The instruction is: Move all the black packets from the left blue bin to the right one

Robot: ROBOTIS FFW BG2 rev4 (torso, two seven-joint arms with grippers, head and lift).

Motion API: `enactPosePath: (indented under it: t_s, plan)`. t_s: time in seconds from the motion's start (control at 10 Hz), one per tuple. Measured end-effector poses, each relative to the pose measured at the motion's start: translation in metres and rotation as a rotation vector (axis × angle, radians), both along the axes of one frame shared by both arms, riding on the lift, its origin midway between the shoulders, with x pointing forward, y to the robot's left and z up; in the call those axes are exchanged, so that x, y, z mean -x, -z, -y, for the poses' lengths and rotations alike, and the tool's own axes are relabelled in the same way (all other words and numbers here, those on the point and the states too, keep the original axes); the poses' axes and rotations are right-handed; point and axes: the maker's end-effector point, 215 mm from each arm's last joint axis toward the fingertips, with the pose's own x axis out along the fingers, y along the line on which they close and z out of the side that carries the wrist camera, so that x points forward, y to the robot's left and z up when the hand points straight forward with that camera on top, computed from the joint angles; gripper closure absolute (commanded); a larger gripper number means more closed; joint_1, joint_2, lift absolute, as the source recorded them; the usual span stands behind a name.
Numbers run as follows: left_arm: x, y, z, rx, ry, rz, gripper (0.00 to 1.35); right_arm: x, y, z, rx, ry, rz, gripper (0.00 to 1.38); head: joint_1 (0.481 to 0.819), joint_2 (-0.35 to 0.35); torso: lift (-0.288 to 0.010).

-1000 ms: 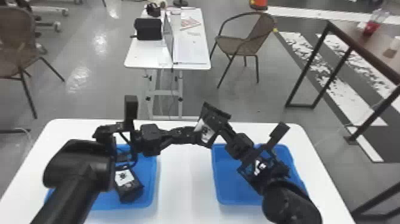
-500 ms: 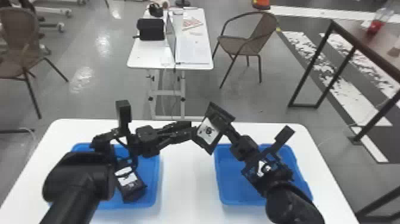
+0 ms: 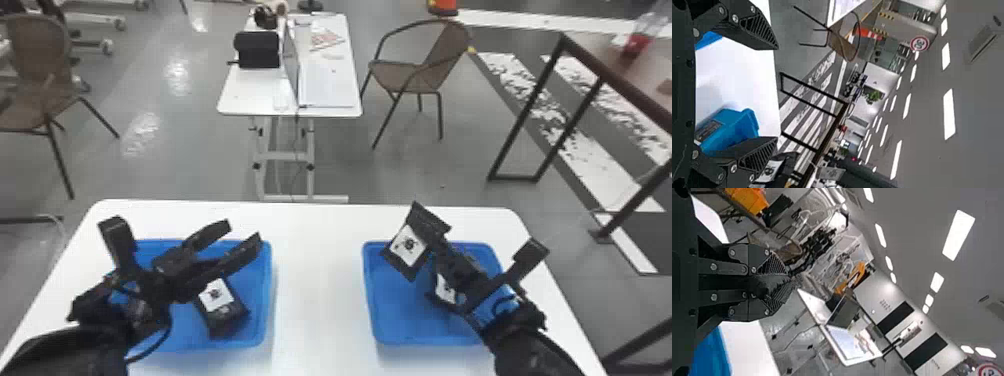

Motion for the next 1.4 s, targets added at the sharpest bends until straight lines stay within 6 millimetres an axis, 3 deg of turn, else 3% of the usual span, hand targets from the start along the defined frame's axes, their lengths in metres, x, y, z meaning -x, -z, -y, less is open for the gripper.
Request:
enactPosePath:
  t_s: [0.1, 0.2, 0.3, 0.4, 0.6, 0.9, 1.1, 1.4]
  plan:
    - [0.006, 0.004, -0.023, 0.005, -0.049, -0.007, 0.18, 0.002, 0.026, 0.013, 0.020, 0.020, -0.054, 1.09, 0.695, -0.094, 0.000]
    - [0.011, 0.008, -0.041, 0.010, -0.091, -0.013, 0.18, 0.003, 0.049, 0.025, 0.052, 0.050, -0.098, 0.68, 0.695, -0.085, 0.000]
    - [0.013, 0.010, -0.051, 0.008, -0.118, -0.017, 0.18, 0.003, 0.069, 0.046, 0.112, 0.106, -0.143, 0.16, 0.695, -0.093, 0.000]
    - [0.015, 0.015, -0.055, 0.002, -0.132, -0.024, 0.18, 0.003, 0.076, 0.072, 0.184, 0.181, -0.158, 0.01, 0.695, -0.106, 0.000]
    - [0.020, 0.027, -0.063, -0.011, -0.149, -0.057, 0.19, 0.001, 0.044, 0.106, 0.195, 0.327, -0.080, 0.24, 0.695, -0.143, 0.000]
    - [0.032, 0.075, -0.073, -0.058, -0.171, -0.258, 0.19, 0.009, -0.016, 0.105, 0.105, 0.377, 0.064, 0.31, 0.695, -0.137, 0.000]
    - [0.046, 0.110, -0.074, -0.152, -0.158, -0.452, 0.21, 0.018, -0.019, 0.089, 0.059, 0.363, 0.067, 0.31, 0.695, -0.124, 0.000]
    - [0.046, 0.133, -0.086, -0.311, -0.136, -0.623, 0.22, 0.026, -0.008, 0.075, 0.004, 0.351, 0.045, 0.31, 0.695, -0.099, 0.000]
